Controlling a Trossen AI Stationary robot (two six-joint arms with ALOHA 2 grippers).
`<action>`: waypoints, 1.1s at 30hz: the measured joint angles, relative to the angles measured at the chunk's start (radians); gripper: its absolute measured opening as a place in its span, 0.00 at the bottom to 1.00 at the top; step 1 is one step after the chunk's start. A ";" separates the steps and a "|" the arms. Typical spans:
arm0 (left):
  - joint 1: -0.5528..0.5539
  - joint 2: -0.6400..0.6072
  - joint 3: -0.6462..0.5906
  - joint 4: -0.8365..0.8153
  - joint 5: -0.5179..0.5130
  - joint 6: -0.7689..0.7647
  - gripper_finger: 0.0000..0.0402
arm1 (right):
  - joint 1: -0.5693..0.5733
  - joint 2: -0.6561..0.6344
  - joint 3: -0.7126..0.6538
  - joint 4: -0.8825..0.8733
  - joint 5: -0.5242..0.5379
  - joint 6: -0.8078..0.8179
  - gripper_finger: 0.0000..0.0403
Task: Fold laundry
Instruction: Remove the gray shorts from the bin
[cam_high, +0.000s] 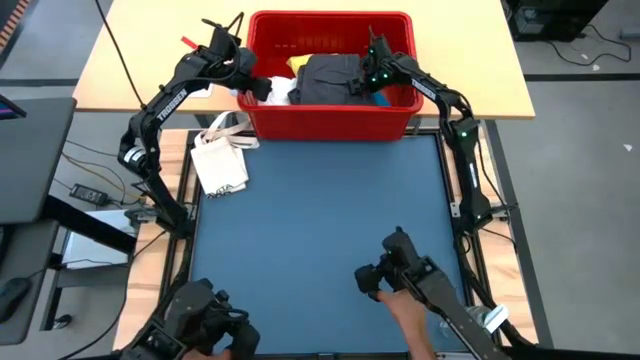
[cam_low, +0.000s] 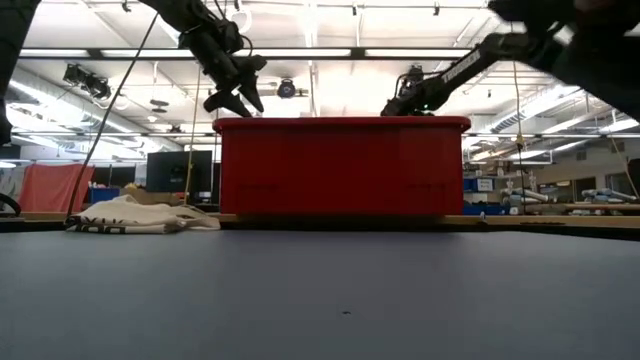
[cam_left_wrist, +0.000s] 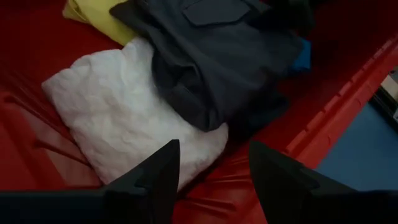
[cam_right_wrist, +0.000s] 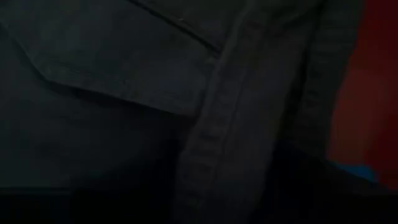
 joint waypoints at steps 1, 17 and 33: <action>0.000 0.000 0.000 0.001 -0.017 0.000 0.48 | 0.000 0.017 0.021 -0.012 -0.020 0.000 0.57; 0.007 -0.033 0.001 0.132 0.044 0.037 0.45 | 0.144 -0.370 0.214 -0.049 -0.003 -0.105 0.03; -0.063 -0.184 0.002 0.197 0.142 0.136 0.45 | 0.817 -0.594 0.205 -0.529 0.241 -0.004 0.03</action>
